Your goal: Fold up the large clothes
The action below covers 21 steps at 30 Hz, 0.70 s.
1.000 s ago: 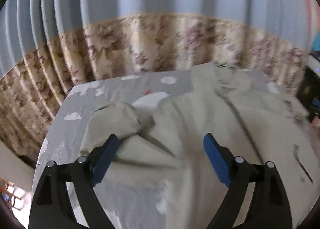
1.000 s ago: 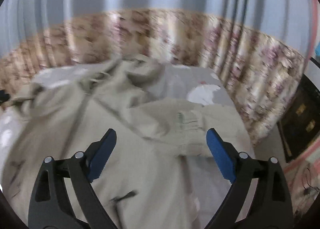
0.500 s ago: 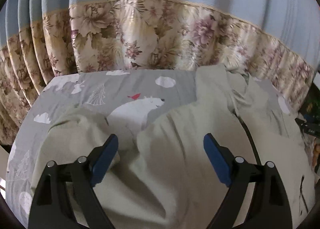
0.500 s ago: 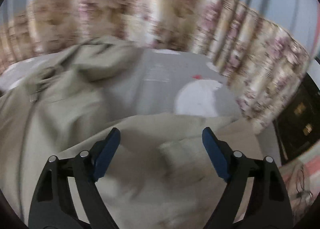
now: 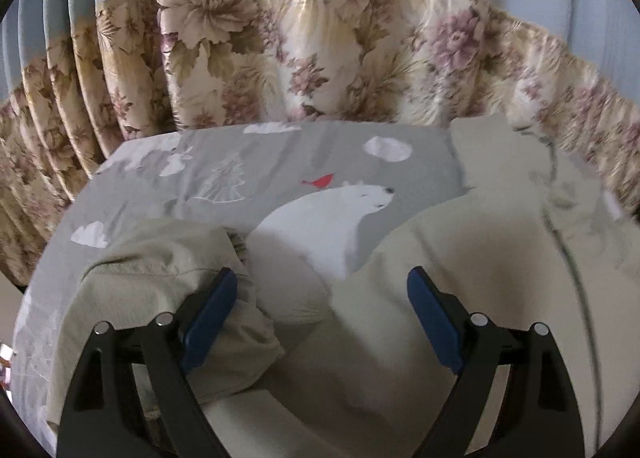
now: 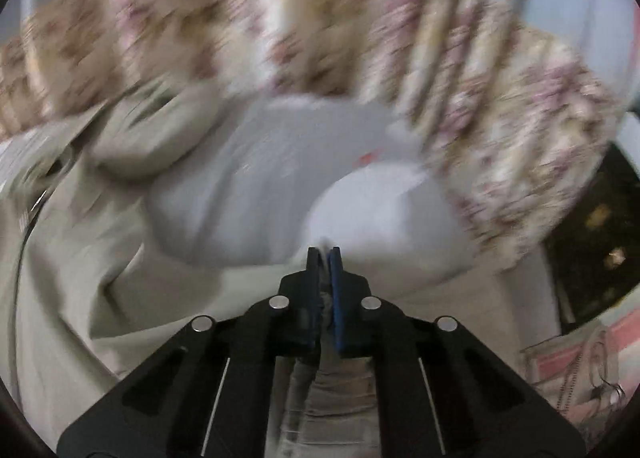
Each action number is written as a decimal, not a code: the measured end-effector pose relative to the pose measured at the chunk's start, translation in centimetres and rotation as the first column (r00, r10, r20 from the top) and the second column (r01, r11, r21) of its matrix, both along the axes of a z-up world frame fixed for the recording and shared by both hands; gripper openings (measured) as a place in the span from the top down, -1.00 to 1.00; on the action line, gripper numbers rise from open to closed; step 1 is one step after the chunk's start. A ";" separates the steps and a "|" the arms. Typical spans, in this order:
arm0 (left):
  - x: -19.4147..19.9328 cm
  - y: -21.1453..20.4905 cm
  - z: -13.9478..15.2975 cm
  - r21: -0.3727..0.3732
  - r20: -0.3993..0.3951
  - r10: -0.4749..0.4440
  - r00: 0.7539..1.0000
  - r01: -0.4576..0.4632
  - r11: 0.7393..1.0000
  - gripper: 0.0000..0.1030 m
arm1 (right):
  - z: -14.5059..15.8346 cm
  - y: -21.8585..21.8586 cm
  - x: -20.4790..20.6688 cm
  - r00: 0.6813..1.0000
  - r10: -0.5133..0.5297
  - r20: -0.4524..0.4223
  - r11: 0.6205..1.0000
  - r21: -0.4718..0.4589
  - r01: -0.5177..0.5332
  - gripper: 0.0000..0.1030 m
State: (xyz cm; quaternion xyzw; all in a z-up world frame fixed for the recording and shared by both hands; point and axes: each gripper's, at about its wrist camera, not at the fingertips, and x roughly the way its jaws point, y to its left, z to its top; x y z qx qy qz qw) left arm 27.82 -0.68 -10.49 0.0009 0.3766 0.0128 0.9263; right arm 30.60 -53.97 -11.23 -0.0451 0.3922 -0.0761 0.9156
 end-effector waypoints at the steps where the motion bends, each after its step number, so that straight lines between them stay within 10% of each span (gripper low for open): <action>1: 0.3 0.2 -0.3 0.010 -0.007 0.017 1.000 -0.017 1.000 -0.70 | 0.5 -1.4 0.5 0.997 -0.068 0.028 0.996 -0.054 0.069 0.91; 6: 0.4 1.5 -0.9 -0.025 -0.016 0.058 0.998 -0.058 0.998 -0.70 | 0.6 -6.7 1.7 0.984 -0.176 -0.008 0.984 0.005 0.176 0.81; 10: 0.1 1.5 -0.9 -0.015 -0.015 0.042 0.999 -0.042 0.999 -0.70 | 2.1 -3.6 -1.3 0.998 0.048 0.031 0.984 0.172 -0.052 -0.72; 15: -0.3 2.4 -0.7 -0.047 -0.014 0.061 0.998 -0.062 0.997 -0.70 | 0.4 1.4 -0.6 0.985 0.147 -0.088 0.984 0.114 -0.136 -0.57; 21: -1.2 3.3 -0.3 -0.094 0.012 0.060 0.998 -0.058 0.994 -0.70 | -3.6 2.5 0.6 0.983 0.099 -0.153 0.994 0.070 -0.089 0.85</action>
